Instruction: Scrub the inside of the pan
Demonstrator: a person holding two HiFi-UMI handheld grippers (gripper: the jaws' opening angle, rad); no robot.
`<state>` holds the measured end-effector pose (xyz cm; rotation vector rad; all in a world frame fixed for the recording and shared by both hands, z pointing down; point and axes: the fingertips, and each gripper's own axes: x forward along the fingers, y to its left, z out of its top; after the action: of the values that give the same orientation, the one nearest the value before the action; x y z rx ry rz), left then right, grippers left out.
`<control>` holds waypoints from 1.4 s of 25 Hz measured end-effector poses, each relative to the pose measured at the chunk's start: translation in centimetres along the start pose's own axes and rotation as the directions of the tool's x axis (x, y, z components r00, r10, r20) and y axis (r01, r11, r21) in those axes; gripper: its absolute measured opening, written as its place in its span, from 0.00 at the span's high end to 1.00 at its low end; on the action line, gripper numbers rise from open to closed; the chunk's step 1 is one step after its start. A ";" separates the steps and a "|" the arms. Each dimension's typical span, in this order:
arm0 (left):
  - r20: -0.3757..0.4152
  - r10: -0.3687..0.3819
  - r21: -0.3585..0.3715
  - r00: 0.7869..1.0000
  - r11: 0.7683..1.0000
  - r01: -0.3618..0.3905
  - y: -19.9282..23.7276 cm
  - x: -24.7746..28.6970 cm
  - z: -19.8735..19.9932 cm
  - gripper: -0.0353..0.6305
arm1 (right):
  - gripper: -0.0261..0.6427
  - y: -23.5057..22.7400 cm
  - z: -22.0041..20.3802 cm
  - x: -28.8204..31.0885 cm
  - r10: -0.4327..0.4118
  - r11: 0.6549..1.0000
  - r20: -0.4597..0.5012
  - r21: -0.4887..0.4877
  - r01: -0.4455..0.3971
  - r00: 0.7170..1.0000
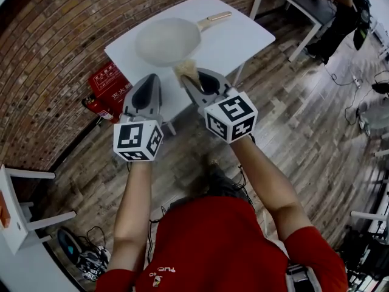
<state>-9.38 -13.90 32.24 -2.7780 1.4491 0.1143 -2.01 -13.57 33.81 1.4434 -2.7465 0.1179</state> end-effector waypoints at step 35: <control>-0.048 0.239 0.039 0.970 0.971 -0.237 8.4 19.9 -3.3 0.93 | 0.83 -16.5 0.5 15.9 0.217 0.976 -0.048 -0.002 -0.217 0.975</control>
<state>-4.68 -35.10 34.39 -2.5885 1.7754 0.0183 2.52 -36.00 35.17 1.1186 -2.8538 0.1464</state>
